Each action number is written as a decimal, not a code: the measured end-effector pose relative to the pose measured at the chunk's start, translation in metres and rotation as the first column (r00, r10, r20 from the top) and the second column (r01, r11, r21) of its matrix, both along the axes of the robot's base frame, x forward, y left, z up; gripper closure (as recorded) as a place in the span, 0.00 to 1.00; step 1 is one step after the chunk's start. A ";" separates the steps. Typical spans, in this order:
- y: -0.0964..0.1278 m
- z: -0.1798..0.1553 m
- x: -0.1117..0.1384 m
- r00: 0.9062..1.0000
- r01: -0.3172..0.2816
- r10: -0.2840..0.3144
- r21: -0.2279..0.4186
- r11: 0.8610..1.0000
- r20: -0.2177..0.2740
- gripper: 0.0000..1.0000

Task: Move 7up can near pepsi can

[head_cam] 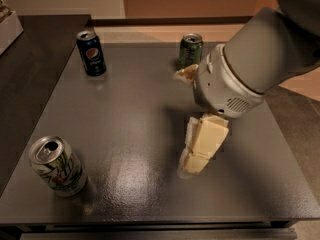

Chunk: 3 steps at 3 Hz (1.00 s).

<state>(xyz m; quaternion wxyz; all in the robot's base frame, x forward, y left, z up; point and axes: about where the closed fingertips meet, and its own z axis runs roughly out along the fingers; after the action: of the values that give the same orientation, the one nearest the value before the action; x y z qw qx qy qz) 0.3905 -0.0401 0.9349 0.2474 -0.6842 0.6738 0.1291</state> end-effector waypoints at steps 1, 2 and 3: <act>0.046 -0.013 -0.004 0.999 -0.052 0.053 0.069 0.996 -0.007 0.00; 0.086 -0.023 -0.010 0.994 -0.105 0.109 0.123 0.987 -0.031 0.00; 0.124 -0.036 -0.020 0.984 -0.158 0.171 0.185 0.970 -0.053 0.00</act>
Offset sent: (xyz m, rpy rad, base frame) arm -0.0158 0.1346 -0.0386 0.1915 0.0865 0.1730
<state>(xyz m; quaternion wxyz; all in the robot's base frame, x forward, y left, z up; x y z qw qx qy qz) 0.3703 0.0837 0.8994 0.2734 -0.7077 0.6084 0.2330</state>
